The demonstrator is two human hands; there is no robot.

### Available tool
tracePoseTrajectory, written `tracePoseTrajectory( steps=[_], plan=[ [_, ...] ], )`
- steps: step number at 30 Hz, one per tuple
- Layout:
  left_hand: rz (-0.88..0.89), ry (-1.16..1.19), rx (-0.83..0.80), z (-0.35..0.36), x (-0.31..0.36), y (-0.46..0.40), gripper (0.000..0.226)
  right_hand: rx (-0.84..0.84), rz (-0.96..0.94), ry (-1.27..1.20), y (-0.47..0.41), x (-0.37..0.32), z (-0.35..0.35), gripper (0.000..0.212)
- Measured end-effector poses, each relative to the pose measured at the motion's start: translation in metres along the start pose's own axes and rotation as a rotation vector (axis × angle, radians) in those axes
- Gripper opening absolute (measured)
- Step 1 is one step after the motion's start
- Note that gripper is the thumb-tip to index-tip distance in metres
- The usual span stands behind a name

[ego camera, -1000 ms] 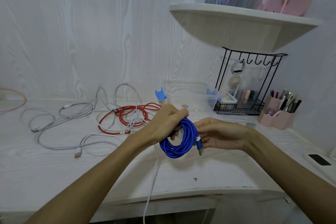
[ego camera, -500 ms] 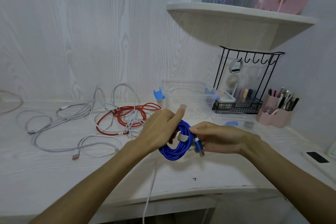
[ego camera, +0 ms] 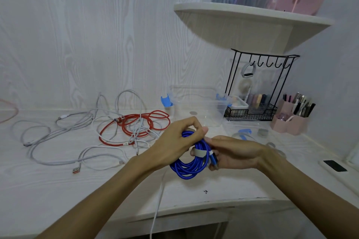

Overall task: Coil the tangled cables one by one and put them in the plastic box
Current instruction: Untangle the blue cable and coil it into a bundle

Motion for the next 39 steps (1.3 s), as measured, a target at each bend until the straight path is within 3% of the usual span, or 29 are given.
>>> tracePoseTrajectory(
  steps=[3,4,7,10,14,17,22,27,39],
  plan=[
    [-0.011,-0.064,0.053,-0.005,-0.006,-0.001,0.028,0.039,0.012,0.010,0.004,-0.001,-0.004,0.071],
    [-0.025,-0.098,0.073,-0.006,-0.009,-0.001,0.028,0.043,0.004,0.102,0.005,-0.003,-0.003,0.073],
    [-0.041,-0.199,0.098,-0.006,-0.011,-0.001,0.029,0.111,0.001,0.366,0.002,-0.010,0.009,0.036],
    [-0.052,-0.294,0.109,-0.005,-0.010,-0.002,0.028,0.185,0.016,0.391,-0.002,-0.012,0.009,0.034],
    [-0.051,-0.333,0.139,-0.007,-0.009,-0.004,0.030,0.195,-0.015,0.429,-0.003,-0.011,0.011,0.011],
    [-0.065,-0.277,0.134,-0.007,-0.008,-0.006,0.028,0.308,-0.045,0.489,-0.007,-0.012,0.010,0.013],
    [-0.064,-0.241,0.115,-0.007,-0.007,-0.007,0.027,0.291,-0.067,0.564,-0.010,-0.011,0.018,0.023],
    [-0.055,-0.250,0.111,-0.007,-0.006,-0.008,0.026,0.449,-0.096,0.506,-0.013,-0.007,0.015,0.015],
    [-0.061,0.122,-0.255,0.002,-0.013,0.008,0.029,-0.020,0.152,0.268,0.001,-0.010,0.012,0.032]
  ],
)
Point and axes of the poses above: each hand's wrist, its own y-axis away from the middle knuckle, its own z-axis out of the palm, x = y × z, the point moved 4 cm from there along -y, towards the middle knuckle, and after that the axes turned 4 degrees about z, right-handed, at the moved point
